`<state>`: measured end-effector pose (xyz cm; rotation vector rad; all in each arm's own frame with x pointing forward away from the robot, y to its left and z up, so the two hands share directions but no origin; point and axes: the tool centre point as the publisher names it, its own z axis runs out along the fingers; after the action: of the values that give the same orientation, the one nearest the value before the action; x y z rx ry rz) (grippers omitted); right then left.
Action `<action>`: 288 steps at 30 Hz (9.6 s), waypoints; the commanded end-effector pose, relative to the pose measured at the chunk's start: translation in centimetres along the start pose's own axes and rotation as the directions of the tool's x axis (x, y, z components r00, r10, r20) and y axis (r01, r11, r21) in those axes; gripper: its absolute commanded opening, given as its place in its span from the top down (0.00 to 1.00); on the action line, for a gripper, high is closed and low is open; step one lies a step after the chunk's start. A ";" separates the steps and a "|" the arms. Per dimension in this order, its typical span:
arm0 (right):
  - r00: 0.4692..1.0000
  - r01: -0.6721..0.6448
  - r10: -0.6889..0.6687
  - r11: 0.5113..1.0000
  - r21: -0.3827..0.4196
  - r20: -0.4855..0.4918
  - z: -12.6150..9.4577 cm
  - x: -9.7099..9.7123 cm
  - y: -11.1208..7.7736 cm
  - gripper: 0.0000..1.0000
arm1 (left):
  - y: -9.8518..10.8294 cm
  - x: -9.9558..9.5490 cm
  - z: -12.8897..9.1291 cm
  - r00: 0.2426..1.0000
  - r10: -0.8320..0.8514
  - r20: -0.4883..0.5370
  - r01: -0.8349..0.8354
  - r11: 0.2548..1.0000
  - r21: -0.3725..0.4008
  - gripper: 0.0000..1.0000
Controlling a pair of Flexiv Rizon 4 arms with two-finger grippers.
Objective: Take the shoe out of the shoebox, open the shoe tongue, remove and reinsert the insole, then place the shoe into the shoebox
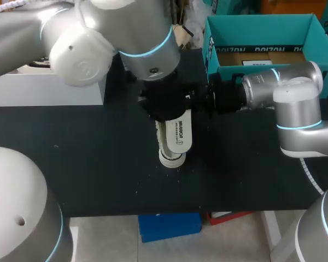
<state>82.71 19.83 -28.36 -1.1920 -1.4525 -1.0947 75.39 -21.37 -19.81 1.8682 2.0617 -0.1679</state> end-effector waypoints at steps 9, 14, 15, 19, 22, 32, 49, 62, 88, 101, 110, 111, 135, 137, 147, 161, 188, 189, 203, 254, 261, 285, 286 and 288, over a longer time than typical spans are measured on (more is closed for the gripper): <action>1.000 0.000 0.000 1.000 -0.001 0.000 0.1 -0.1 0.0 1.00 | -0.1 5.1 -0.8 0.752 0.003 0.659 -0.028 0.999 0.027 0.00; 1.000 0.000 0.000 1.000 -0.001 0.000 0.1 -0.1 0.0 1.00 | -0.1 5.1 -0.8 0.752 0.003 0.659 -0.028 0.999 0.027 0.00; 1.000 0.000 0.000 1.000 -0.001 0.000 0.1 -0.1 0.0 1.00 | -0.1 5.1 -0.8 0.752 0.003 0.659 -0.028 0.999 0.027 0.00; 1.000 0.000 0.000 1.000 -0.001 0.000 0.1 -0.1 0.0 1.00 | -0.2 5.2 -0.4 0.698 -0.028 0.716 -0.029 0.997 0.067 0.00; 1.000 0.000 0.000 1.000 -0.001 0.000 0.1 -0.1 0.0 1.00 | -0.1 6.0 0.8 0.643 -0.040 0.765 -0.007 0.998 0.058 0.00; 1.000 0.000 0.000 1.000 -0.001 0.000 0.1 -0.1 0.0 1.00 | 0.2 6.6 1.4 0.302 -0.154 0.941 -0.081 0.979 0.186 0.00; 1.000 0.000 0.000 1.000 -0.001 0.000 0.1 -0.1 0.0 1.00 | 0.5 6.6 3.1 0.365 0.124 0.923 -0.030 0.992 -0.121 0.00; 1.000 0.000 0.000 1.000 -0.001 0.000 0.1 -0.1 0.0 1.00 | 2.9 6.3 5.7 0.261 0.059 0.964 -0.008 0.998 -0.059 0.00; 1.000 0.000 0.000 1.000 -0.001 0.000 0.1 -0.1 0.0 1.00 | 5.8 2.0 9.2 0.228 0.055 0.972 -0.072 0.997 -0.040 0.69; 1.000 0.000 0.000 1.000 -0.001 0.000 0.1 -0.1 0.0 0.26 | 5.4 1.1 9.4 0.238 0.055 0.970 -0.099 0.995 -0.032 1.00; 0.996 -0.035 0.043 0.994 -0.101 0.080 -2.0 0.8 0.4 0.00 | 3.9 2.2 7.8 0.370 0.054 0.928 -0.080 0.996 -0.026 1.00; 0.996 -0.032 0.041 0.993 -0.111 0.080 -2.4 0.9 0.3 0.00 | 3.7 2.4 7.8 0.399 0.044 0.916 -0.066 0.998 -0.019 1.00; 0.938 -0.051 0.133 0.967 -0.251 0.320 -7.7 1.2 -2.2 0.00 | 0.5 5.1 7.7 0.700 -0.168 0.694 0.140 0.985 0.097 1.00; 0.938 -0.051 0.133 0.967 -0.251 0.320 -7.7 1.2 -2.2 0.00 | 0.5 5.1 7.7 0.700 -0.168 0.694 0.140 0.985 0.097 1.00; 0.902 0.135 -0.021 0.962 -0.237 0.430 -9.6 2.6 -5.1 0.00 | -0.4 6.1 8.4 0.644 -0.234 0.728 0.109 0.970 0.216 1.00; 0.832 0.255 -0.089 0.938 -0.236 0.547 -11.0 2.4 -7.0 0.00 | -1.1 5.7 8.8 0.677 -0.294 0.674 0.106 0.946 0.307 1.00; 0.272 0.742 -0.464 0.659 0.123 0.843 -11.8 2.5 -11.9 0.00 | -1.6 5.4 9.9 0.703 -0.303 0.644 0.082 0.933 0.349 1.00; 0.271 0.737 -0.461 0.664 0.126 0.845 -12.0 2.3 -12.2 0.00 | -1.6 5.4 9.9 0.704 -0.304 0.642 0.083 0.933 0.351 1.00; 0.244 0.730 -0.403 0.675 0.107 0.882 -14.8 2.2 -15.6 0.00 | -1.7 5.1 10.6 0.712 -0.308 0.631 0.076 0.927 0.367 1.00; 0.233 0.721 -0.387 0.684 0.108 0.892 -14.9 2.2 -15.8 0.00 | -4.6 6.2 11.5 0.868 -0.241 0.434 -0.065 0.812 0.580 1.00; 0.233 0.721 -0.387 0.684 0.108 0.892 -14.9 2.2 -15.8 0.00 | -3.6 6.3 12.6 0.870 -0.248 0.426 -0.046 0.819 0.572 1.00; 0.233 0.721 -0.387 0.684 0.108 0.892 -14.9 2.2 -15.8 0.00 | 1.2 6.1 16.1 0.887 -0.232 0.400 -0.032 0.832 0.554 1.00; 0.233 0.721 -0.387 0.684 0.108 0.892 -14.9 2.2 -15.8 0.00 | 1.4 6.1 16.3 0.887 -0.233 0.399 -0.032 0.831 0.555 1.00; 0.233 0.721 -0.387 0.684 0.108 0.892 -14.9 2.2 -15.8 0.00 | 1.9 6.0 16.5 0.885 -0.235 0.402 -0.031 0.831 0.555 1.00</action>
<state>68.69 3.49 -24.76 -1.6393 -2.8148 -1.2926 78.93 -20.13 -36.58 1.7431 1.8862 -1.2218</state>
